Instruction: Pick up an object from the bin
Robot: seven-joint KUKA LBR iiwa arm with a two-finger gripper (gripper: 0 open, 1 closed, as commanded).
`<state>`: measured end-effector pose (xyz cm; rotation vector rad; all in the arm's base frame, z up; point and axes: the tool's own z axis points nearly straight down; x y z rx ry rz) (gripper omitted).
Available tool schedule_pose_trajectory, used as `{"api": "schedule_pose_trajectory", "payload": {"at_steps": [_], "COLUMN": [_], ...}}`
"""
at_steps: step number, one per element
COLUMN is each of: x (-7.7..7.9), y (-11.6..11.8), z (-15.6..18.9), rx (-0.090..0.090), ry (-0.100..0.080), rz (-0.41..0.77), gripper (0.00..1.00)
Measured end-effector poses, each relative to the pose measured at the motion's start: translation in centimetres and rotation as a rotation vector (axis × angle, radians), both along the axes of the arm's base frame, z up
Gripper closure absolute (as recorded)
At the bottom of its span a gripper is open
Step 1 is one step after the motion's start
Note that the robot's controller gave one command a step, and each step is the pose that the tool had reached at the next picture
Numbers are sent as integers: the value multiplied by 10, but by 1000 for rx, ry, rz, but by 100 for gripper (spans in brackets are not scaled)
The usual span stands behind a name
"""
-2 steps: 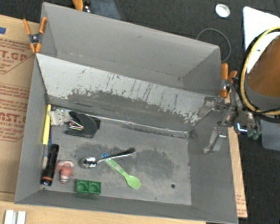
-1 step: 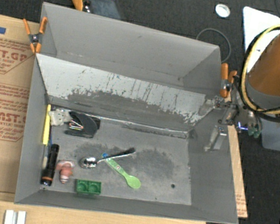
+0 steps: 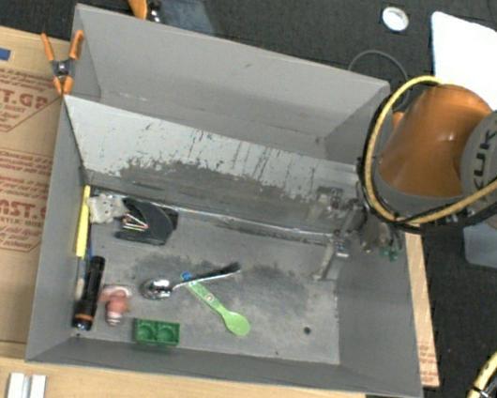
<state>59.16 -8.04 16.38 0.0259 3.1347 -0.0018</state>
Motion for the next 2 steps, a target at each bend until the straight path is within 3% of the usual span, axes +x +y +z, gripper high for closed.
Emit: {"api": "schedule_pose_trajectory", "payload": {"at_steps": [1,2], "x": [-26,-15], "y": [51,92], "z": [-4,-58], "rx": [1,3], "ry": [-7,8], "rz": [-149,-107], "gripper": [0,0]}}
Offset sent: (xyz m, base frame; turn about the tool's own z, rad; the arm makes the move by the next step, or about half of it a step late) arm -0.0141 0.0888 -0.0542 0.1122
